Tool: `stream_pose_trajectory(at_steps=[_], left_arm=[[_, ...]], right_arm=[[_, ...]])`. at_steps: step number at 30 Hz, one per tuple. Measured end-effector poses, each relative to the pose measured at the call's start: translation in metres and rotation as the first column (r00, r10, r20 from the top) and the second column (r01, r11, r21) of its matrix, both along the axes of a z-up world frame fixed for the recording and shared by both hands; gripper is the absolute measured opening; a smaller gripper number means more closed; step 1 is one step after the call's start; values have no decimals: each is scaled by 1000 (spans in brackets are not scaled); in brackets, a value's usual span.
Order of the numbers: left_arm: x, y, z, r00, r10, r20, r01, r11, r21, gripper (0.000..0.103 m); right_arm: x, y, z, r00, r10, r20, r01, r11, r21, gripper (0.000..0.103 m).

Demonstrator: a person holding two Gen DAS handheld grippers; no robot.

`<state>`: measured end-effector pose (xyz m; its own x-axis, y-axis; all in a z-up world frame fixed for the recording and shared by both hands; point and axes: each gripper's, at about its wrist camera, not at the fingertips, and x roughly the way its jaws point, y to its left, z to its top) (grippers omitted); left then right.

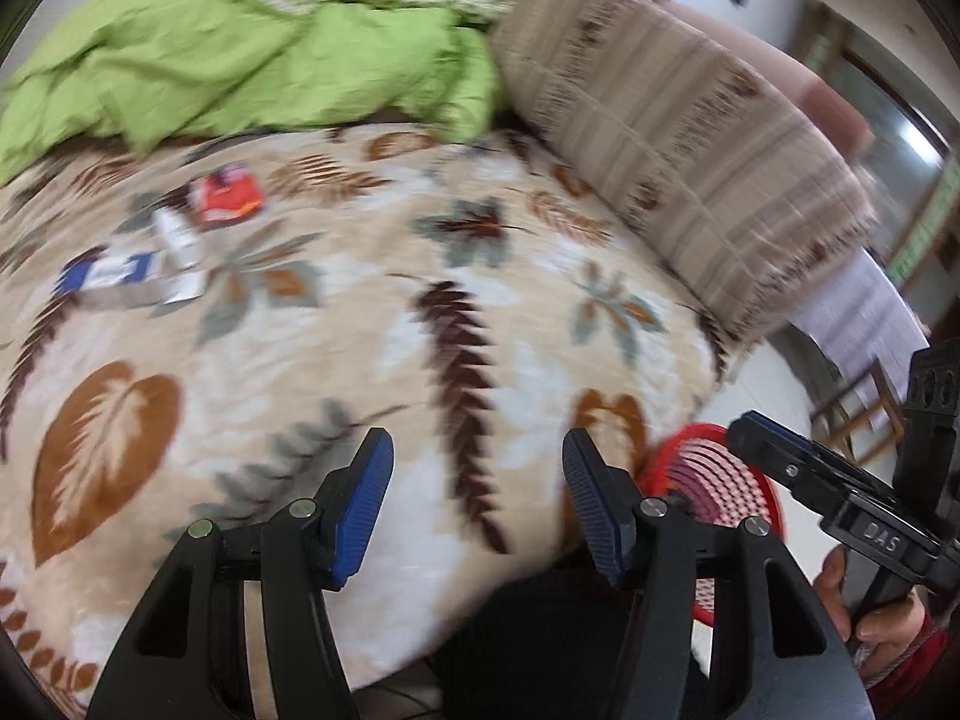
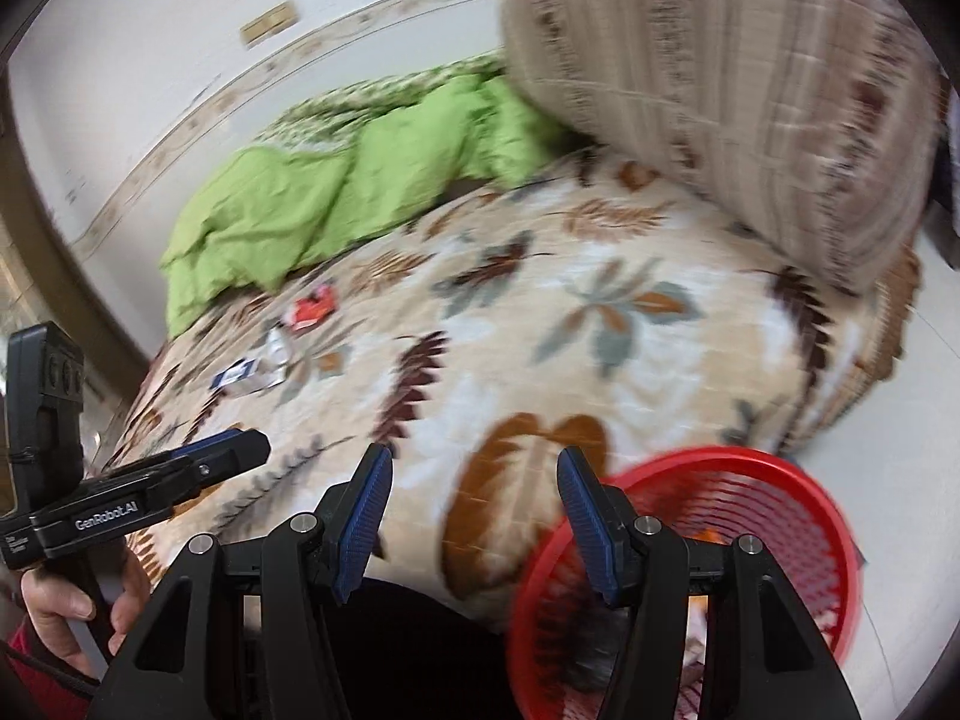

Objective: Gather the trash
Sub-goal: 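Open both tools over the red basket to drop both bags, then move both open tools back over the bed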

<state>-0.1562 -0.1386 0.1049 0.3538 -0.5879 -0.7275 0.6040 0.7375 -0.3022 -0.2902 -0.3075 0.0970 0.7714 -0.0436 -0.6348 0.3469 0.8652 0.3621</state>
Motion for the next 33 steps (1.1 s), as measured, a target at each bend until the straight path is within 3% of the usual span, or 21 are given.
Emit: stream_pose_trajectory(at_steps=[5, 8, 13, 17, 20, 23, 28, 33], left_arm=[[31, 40, -8, 990, 141, -8, -141, 990, -5, 58], [55, 69, -15, 965, 263, -8, -263, 965, 5, 58], [97, 113, -30, 883, 470, -5, -470, 882, 32, 58], [119, 143, -42, 816, 577, 18, -578, 816, 25, 58], [130, 159, -55, 774, 632, 35, -633, 772, 57, 58], [136, 171, -60, 752, 659, 8, -659, 751, 37, 58], [143, 177, -66, 732, 681, -21, -680, 733, 39, 58], [150, 182, -74, 720, 691, -68, -689, 723, 52, 58]], right_arm=[[45, 25, -5, 994, 109, -15, -109, 994, 21, 61], [73, 38, -4, 986, 166, -21, -166, 986, 28, 61], [123, 56, 4, 969, 246, -21, -245, 969, 20, 61], [184, 73, 2, 941, 333, -52, -331, 943, 42, 61], [235, 88, -5, 917, 390, -86, -387, 921, 55, 60], [279, 102, -12, 900, 423, -109, -420, 906, 46, 57], [364, 126, -31, 863, 477, -164, -479, 877, 30, 52], [422, 139, -53, 852, 473, -226, -484, 875, 6, 52]])
